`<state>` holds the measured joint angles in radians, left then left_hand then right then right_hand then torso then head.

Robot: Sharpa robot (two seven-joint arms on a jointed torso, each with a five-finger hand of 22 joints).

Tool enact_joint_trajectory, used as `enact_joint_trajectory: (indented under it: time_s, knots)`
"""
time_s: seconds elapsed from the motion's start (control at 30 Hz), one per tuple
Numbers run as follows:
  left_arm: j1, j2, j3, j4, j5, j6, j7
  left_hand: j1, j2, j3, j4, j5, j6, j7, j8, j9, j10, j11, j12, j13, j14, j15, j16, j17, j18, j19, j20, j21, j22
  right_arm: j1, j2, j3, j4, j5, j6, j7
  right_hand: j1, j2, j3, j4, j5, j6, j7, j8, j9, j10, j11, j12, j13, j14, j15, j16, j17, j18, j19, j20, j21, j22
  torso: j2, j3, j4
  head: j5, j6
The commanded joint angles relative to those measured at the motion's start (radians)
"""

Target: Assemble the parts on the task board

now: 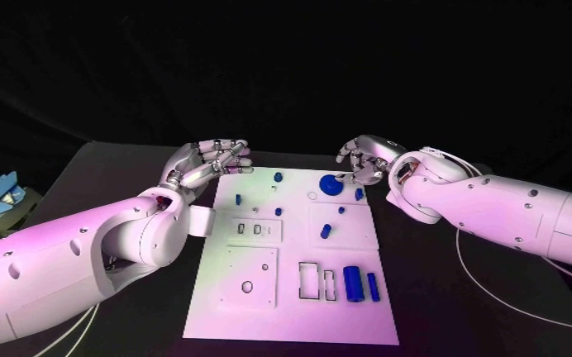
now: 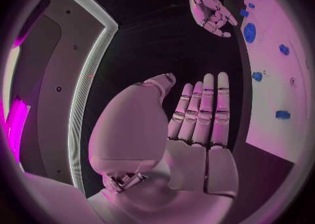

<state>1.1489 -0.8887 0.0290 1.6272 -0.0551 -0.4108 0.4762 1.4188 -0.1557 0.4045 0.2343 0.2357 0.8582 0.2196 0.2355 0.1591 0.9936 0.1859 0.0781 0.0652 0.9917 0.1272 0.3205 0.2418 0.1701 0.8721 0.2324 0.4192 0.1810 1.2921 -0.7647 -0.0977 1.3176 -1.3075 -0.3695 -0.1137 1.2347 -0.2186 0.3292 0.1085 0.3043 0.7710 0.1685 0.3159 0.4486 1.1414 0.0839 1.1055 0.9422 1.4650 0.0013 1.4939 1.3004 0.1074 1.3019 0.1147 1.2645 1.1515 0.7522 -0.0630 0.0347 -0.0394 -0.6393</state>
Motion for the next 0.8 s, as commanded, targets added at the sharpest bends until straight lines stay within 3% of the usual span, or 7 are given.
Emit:
enact_joint_trajectory:
  time_s: [0.03,0.43,0.63,0.8]
  knots:
    - [0.001,0.001,0.001,0.003,0.005,0.023,0.004,-0.002,-0.003,0.005,-0.001,-0.004,-0.007,0.022,-0.005,-0.001,-0.003,0.001,-0.004,0.0,-0.001,0.007,-0.005,0.001,0.011,0.006,0.002,0.004,0.001,0.0,-0.001,0.001,-0.005,0.044,0.088,-0.013,0.012,0.001,-0.017,0.012,-0.005,-0.015,0.002,0.016,0.005,0.029,0.003,0.076,0.081,0.063,0.01,0.014,0.047,-0.013,0.007,0.002,0.006,0.011,0.001,0.0005,0.0016,-0.001,-0.002]
    - [0.001,0.005,0.001,-0.001,0.005,0.026,0.002,-0.002,-0.003,0.005,-0.001,-0.004,-0.007,0.022,-0.005,-0.001,-0.003,0.001,-0.004,0.0,-0.001,0.007,-0.005,0.001,0.011,0.006,0.002,0.004,0.001,-0.008,0.035,-0.004,-0.053,0.044,0.124,-0.022,0.024,0.007,-0.045,0.036,-0.005,-0.042,0.009,0.035,0.008,0.078,0.01,0.168,0.184,0.075,0.018,0.038,0.117,-0.017,0.016,0.009,0.017,0.032,0.0,-0.0034,0.0028,-0.008,-0.011]
    - [0.001,0.006,0.001,-0.004,0.005,0.025,0.002,-0.002,-0.003,0.005,-0.001,-0.004,-0.007,0.022,-0.005,-0.001,-0.003,0.001,-0.004,0.0,-0.001,0.007,-0.005,0.001,0.011,0.006,0.002,0.004,0.001,-0.018,0.053,-0.005,-0.07,0.046,0.119,-0.019,0.025,0.011,-0.047,0.04,-0.005,-0.044,0.01,0.039,0.009,0.083,0.011,0.177,0.194,0.077,0.019,0.041,0.127,-0.017,0.018,0.01,0.019,0.036,0.0,-0.0019,0.0037,-0.005,-0.013]
    - [0.001,0.006,0.001,-0.005,0.005,0.025,0.001,-0.003,-0.003,0.006,-0.002,-0.004,-0.007,0.022,-0.006,-0.002,-0.003,0.001,-0.005,0.0,-0.001,0.007,-0.006,0.002,0.011,0.006,0.002,0.005,0.001,-0.024,0.066,-0.006,-0.085,0.047,0.115,-0.019,0.028,0.016,-0.048,0.044,-0.006,-0.045,0.01,0.043,0.009,0.088,0.011,0.186,0.203,0.078,0.02,0.043,0.134,-0.018,0.021,0.011,0.023,0.042,0.0,-0.0032,0.0034,-0.004,-0.015]
